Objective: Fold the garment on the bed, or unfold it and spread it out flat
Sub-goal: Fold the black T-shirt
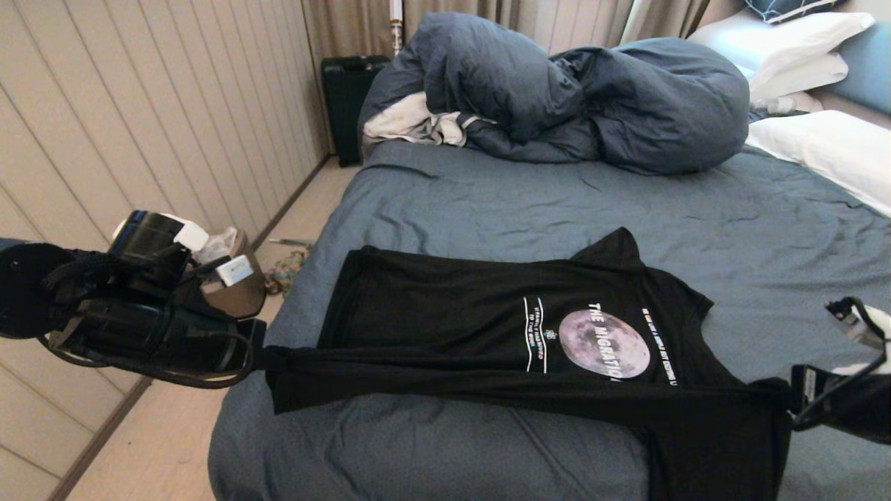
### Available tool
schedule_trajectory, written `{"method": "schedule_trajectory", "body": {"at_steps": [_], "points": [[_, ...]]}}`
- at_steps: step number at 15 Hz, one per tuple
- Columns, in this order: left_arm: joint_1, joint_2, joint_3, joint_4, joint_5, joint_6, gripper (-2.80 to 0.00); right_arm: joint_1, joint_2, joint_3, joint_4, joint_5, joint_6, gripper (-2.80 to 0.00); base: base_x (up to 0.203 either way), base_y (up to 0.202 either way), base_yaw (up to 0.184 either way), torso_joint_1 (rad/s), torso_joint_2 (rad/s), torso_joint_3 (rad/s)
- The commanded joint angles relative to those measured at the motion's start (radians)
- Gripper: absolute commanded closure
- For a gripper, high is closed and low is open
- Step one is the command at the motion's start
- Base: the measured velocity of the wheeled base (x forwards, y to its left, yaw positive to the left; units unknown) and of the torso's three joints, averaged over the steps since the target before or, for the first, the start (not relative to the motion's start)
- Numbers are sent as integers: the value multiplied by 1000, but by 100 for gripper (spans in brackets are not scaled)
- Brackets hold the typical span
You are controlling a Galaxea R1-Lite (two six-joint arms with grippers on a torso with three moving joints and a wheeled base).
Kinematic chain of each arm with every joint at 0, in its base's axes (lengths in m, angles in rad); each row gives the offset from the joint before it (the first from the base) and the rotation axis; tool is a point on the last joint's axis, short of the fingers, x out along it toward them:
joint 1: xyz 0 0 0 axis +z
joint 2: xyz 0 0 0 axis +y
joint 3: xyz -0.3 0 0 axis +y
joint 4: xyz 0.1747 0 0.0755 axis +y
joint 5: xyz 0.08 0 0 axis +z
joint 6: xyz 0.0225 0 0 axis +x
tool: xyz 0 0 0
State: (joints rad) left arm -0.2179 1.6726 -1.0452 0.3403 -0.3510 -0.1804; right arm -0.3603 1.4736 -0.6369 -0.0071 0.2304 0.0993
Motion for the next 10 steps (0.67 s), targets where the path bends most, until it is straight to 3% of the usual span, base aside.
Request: {"method": "schedule_trajectory", "body": {"at_steps": [1,3,6,9,10], "points": [[0,39,-91,60,-2,-1,0,9,82,-71,10,1,8,0,0,0,0,0,0,0],[0,30,-105,123,-1,0,0,44,84,-89,39,1,31,0,0,0,0,0,0,0],[0,-48,4,143,-1,41,0,50,2,-57,104,2,35,0,0,0,0,0,0,0],[-5,-115,82,245,0,126,0,45,-107,-52,334,-1,6,0,0,0,0,0,0,0],[-6,-121,92,281,2,149,0,31,-123,-42,387,-8,-44,0,0,0,0,0,0,0]]}}
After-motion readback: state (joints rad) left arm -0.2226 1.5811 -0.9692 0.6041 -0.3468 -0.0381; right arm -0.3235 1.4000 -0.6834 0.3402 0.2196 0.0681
